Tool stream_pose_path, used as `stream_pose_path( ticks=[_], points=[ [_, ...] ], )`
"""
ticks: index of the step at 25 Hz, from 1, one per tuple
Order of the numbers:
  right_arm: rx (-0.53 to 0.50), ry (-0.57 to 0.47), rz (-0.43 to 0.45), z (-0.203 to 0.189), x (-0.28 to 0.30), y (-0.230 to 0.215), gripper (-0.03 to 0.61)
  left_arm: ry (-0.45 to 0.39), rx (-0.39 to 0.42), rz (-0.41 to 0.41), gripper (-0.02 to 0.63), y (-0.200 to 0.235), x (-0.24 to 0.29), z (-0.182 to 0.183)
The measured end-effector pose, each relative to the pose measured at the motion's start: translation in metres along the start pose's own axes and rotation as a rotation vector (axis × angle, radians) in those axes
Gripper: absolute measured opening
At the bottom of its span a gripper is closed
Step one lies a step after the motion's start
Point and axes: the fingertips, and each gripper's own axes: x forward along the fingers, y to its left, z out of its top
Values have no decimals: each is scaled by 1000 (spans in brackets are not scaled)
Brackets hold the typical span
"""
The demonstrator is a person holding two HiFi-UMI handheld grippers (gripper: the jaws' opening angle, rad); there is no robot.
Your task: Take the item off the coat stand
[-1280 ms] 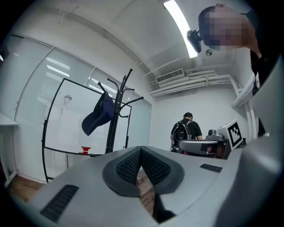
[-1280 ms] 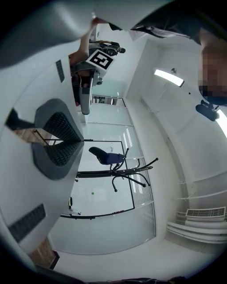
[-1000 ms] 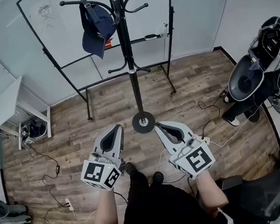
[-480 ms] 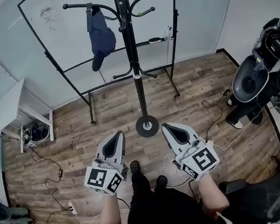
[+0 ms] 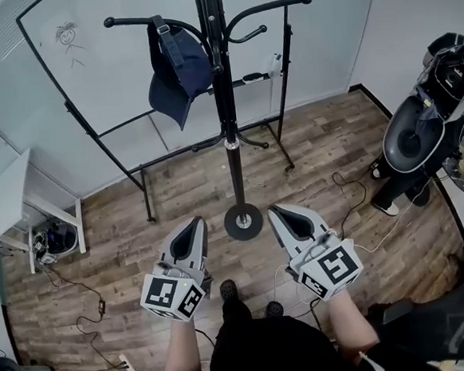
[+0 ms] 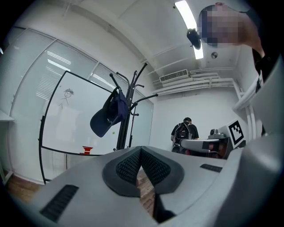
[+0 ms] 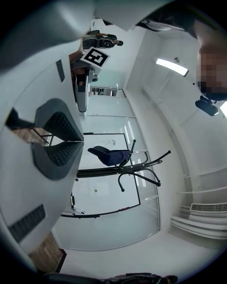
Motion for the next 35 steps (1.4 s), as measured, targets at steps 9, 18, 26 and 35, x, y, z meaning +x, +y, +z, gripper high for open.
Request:
stream_pose_path(
  ticks=[9,18,26,35],
  points=[
    [-14,6,-44,8,50,-3,31,6,-3,-38,15,52,27,10],
    [-24,3,-122,10,84,-2,31,11,24,-69,17,98,49,13],
    [-26,-5,-208,8,98,8,31,15,127,-107,112,124,74,18],
    [-30,17,-258,7,109,2,31,8,284,-62,172,148,122,25]
  ],
)
